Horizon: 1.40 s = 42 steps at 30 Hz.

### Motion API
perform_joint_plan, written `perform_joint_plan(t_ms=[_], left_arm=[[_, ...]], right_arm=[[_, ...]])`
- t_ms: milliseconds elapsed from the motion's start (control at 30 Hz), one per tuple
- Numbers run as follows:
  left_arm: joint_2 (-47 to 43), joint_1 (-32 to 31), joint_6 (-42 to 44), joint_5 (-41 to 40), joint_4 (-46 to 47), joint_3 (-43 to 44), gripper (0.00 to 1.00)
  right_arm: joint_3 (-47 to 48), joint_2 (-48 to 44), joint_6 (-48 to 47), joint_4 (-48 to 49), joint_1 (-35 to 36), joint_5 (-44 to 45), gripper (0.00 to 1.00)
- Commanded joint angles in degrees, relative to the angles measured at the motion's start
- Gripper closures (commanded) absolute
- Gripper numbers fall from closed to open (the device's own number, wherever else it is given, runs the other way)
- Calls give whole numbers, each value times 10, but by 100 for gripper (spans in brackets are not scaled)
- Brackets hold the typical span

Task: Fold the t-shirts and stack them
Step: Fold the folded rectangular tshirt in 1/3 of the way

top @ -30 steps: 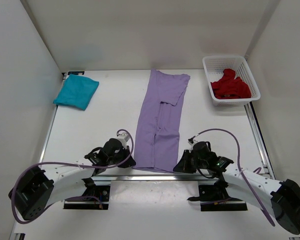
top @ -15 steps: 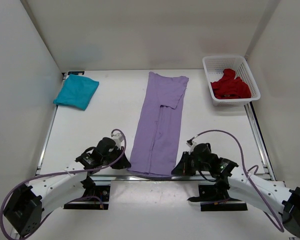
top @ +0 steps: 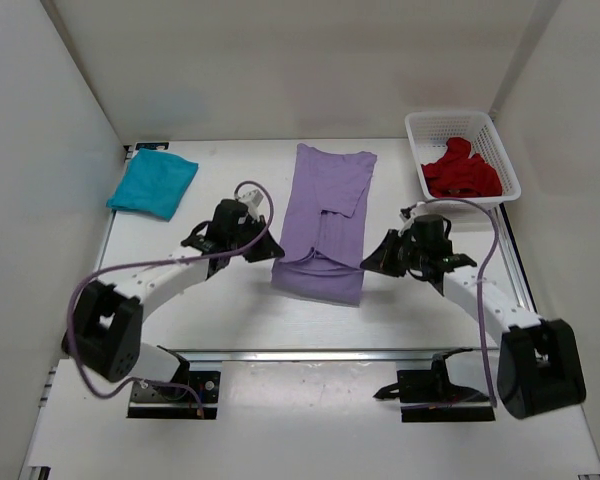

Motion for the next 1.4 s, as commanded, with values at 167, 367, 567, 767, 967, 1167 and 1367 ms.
perform_joint_plan(t_ms=[167, 367, 567, 767, 967, 1167, 1367], left_arm=[[198, 46, 12, -7, 4, 216, 100], [302, 71, -1, -12, 2, 312, 100], [368, 82, -11, -3, 14, 363, 100], [401, 99, -35, 25, 62, 368, 82], [310, 102, -57, 20, 124, 301, 66], [200, 55, -76, 5, 200, 132, 70], [255, 25, -85, 27, 214, 69, 75]], right_arm=[[136, 179, -47, 82, -56, 0, 100], [210, 274, -39, 112, -76, -7, 100], [302, 365, -48, 103, -88, -9, 99], [341, 425, -52, 91, -96, -15, 94], [350, 381, -52, 71, -102, -2, 69], [203, 260, -20, 164, -58, 33, 69], [123, 256, -23, 175, 13, 36, 100]])
